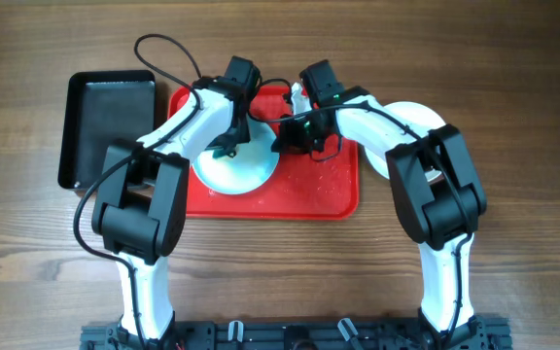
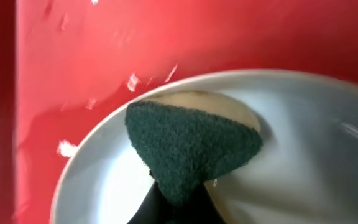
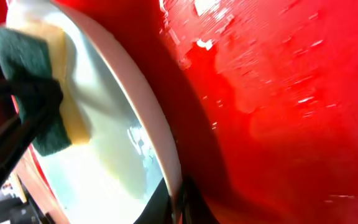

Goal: Clean dirty plates on tray and stack at the side
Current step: 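Scrub the pale blue plate with the sponge while the right gripper holds it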

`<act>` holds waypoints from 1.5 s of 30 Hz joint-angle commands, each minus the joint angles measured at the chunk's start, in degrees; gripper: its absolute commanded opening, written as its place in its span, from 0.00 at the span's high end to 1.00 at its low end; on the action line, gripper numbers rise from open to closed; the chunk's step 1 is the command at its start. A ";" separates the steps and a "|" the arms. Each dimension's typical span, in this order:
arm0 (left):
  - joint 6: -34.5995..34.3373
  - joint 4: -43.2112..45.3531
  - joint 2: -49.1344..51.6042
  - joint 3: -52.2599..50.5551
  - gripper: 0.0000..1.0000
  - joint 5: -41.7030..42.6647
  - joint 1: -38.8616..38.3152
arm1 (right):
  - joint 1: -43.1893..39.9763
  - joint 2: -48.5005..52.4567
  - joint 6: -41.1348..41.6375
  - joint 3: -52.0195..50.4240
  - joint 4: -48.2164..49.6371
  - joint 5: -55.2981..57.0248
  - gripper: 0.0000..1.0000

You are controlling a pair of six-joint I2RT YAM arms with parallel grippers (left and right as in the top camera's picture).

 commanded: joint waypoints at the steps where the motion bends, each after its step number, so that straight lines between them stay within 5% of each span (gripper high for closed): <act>1: 1.79 -6.29 2.78 -1.97 0.96 4.81 1.09 | -0.24 2.10 -0.33 -1.18 -0.35 -0.44 0.96; 3: 5.33 -7.67 2.78 -1.97 0.96 9.27 1.09 | -0.24 2.10 -0.33 -1.18 -0.35 -0.44 0.96; 9: 30.42 -9.11 2.78 -1.97 0.96 38.42 1.07 | -0.24 2.10 -0.24 -1.18 -0.17 -0.44 0.96; 16: 36.06 -4.68 2.78 -1.97 0.96 47.25 1.07 | -0.24 2.10 -0.28 -1.18 -0.37 -0.46 0.96; 22: 28.68 5.11 2.78 -1.97 0.96 41.55 1.14 | -0.24 2.10 -0.31 -1.18 -0.61 -0.46 0.96; 32: -0.24 9.25 2.78 -1.97 0.96 -4.04 1.57 | -0.22 2.10 -0.20 -1.18 -0.63 0.02 0.96; 39: -9.14 0.68 2.78 -1.97 0.96 -10.25 4.85 | -0.20 2.10 -0.15 -1.18 -0.31 0.28 0.96; 45: -7.17 -6.47 2.78 -1.97 0.96 -1.90 6.49 | -0.20 2.10 -0.11 -1.18 -0.31 0.26 0.96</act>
